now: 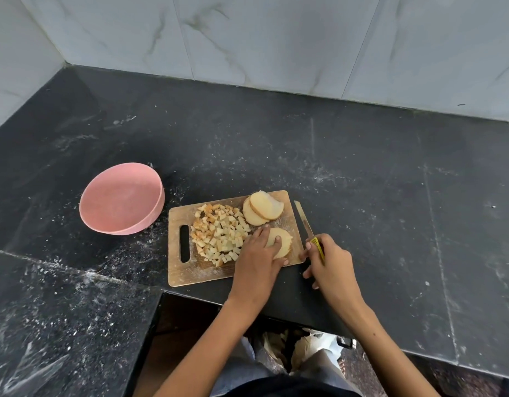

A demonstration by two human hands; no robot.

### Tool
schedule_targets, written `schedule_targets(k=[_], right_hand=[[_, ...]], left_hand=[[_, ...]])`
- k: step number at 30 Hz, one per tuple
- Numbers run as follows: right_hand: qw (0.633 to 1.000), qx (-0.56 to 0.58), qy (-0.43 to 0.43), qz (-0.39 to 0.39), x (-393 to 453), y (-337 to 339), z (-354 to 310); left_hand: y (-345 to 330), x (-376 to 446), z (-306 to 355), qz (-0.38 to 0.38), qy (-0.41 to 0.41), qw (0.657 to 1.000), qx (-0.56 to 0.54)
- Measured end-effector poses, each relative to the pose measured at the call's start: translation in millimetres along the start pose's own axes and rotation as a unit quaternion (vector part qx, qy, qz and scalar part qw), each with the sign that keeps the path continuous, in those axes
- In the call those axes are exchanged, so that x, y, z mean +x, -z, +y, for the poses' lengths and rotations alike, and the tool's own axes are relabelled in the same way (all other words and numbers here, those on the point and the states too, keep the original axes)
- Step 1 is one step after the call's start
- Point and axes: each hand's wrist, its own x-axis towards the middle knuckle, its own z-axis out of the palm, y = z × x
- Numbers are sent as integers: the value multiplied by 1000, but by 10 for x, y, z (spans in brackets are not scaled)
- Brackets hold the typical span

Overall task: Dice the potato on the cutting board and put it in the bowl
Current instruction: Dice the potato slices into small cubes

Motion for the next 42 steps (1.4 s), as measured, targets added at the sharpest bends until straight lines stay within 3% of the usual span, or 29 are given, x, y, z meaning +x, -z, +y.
schedule_targets(k=[5, 12, 25, 42], right_hand=[[998, -66, 5, -23, -44, 13, -21], [982, -185, -7, -48, -163, -124, -42], [953, -283, -80, -77, -180, -318, -241], [942, -286, -97, -143, -620, -160, -57]], left_hand=[[8, 13, -77, -20, -29, 999, -16], [-80, 9, -27, 34, -17, 999, -36], [-127, 10, -62, 49, -36, 998, -5], [-144, -5, -4, 73, -21, 997, 12]])
